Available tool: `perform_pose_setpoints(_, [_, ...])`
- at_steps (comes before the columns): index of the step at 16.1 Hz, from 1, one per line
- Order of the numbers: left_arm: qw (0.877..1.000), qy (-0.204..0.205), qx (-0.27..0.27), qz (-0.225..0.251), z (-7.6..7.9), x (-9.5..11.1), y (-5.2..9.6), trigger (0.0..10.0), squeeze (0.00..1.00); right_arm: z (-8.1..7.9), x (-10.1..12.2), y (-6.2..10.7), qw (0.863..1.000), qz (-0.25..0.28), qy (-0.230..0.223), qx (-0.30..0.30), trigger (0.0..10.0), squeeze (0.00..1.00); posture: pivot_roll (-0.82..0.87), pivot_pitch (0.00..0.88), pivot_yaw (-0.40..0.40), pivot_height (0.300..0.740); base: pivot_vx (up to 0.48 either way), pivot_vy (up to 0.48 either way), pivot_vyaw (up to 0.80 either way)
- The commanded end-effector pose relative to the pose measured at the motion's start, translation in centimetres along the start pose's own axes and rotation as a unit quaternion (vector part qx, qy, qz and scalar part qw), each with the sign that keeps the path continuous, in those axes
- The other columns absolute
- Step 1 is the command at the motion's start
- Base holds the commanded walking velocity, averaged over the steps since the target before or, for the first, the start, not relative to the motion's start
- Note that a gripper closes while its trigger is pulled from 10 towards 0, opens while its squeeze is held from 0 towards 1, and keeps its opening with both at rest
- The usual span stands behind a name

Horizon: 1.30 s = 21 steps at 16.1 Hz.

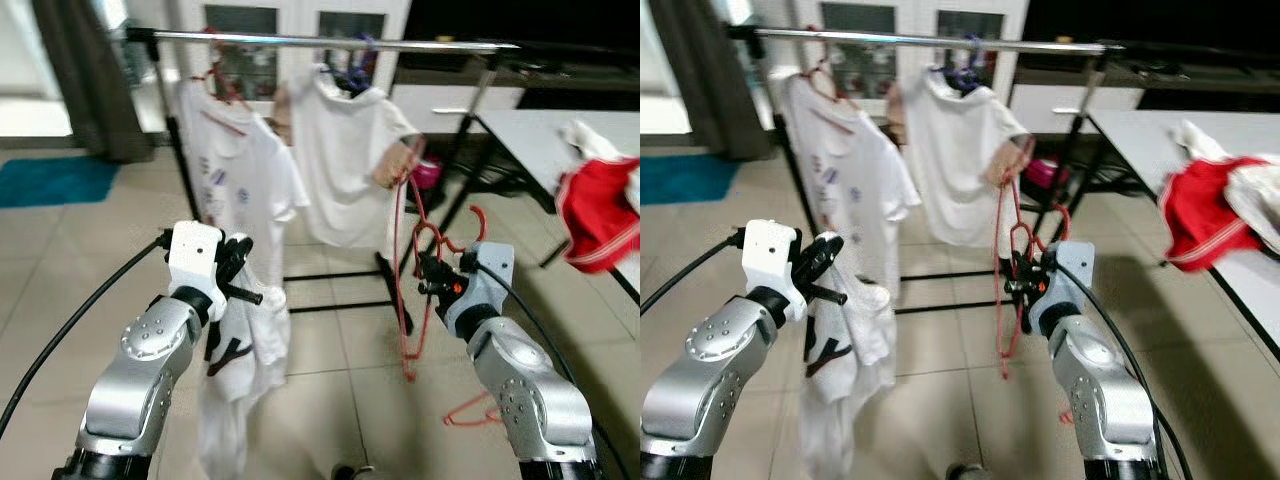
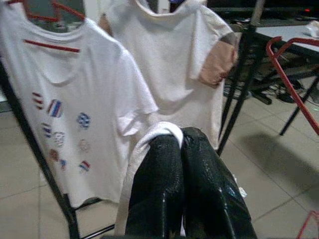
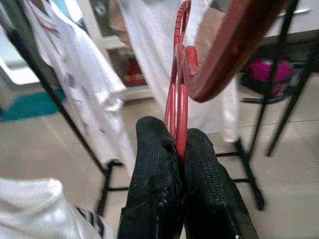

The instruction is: Hang hanger

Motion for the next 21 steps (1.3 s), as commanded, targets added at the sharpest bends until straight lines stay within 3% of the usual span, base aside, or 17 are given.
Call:
perform_pose_setpoints(1, [1.0, -0.005, -0.009, 0.009, 0.6, 0.2, -0.2, 10.0, 0.0, 0.4, 0.2, 0.4, 1.0, 0.0, -0.001, -0.006, 10.0, 0.0, -0.06, 0.0, -0.039, 0.74, 0.0, 0.0, -0.8])
perform_pose_setpoints(6, [1.0, -0.001, -0.006, 0.011, 0.8, 0.3, -0.2, 10.0, 0.0, 0.7, 1.5, 0.7, 0.999, 0.019, -0.039, -0.015, 10.0, 0.0, -0.06, 0.0, -0.062, 0.74, 0.0, 0.0, -0.8])
perform_pose_setpoints(13, [1.0, 0.001, -0.008, 0.012, 1.0, 0.4, -0.2, 10.0, 0.0, 2.3, 2.2, 0.9, 0.999, 0.024, -0.011, -0.041, 10.0, 0.0, -0.06, 0.0, -0.068, 0.74, 0.0, 0.0, -0.8])
perform_pose_setpoints(17, [1.0, -0.004, -0.01, 0.012, 1.0, 0.6, -0.2, 10.0, 0.0, 2.9, 2.3, 1.3, 0.999, 0.025, -0.013, -0.044, 10.0, 0.0, -0.07, 0.0, -0.065, 0.74, 0.0, 0.0, -0.8])
perform_pose_setpoints(21, [1.0, -0.007, -0.013, 0.012, 1.1, 0.6, -0.3, 10.0, 0.0, 3.1, 3.6, 1.4, 0.995, 0.063, -0.036, -0.063, 10.0, 0.0, -0.07, 0.0, -0.065, 0.74, 0.0, 0.0, -0.8])
Point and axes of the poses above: a point about 5 cm out from each wrist's last joint towards the gripper, its own y axis pointing back from the gripper into the wrist, its own x axis along the axis of the wrist's last joint, z = x × y, the point moved 1 cm from there along -y, pointing out of the wrist towards the gripper, and after that the axes turned 9 degrees about y, right-handed, at the moved point
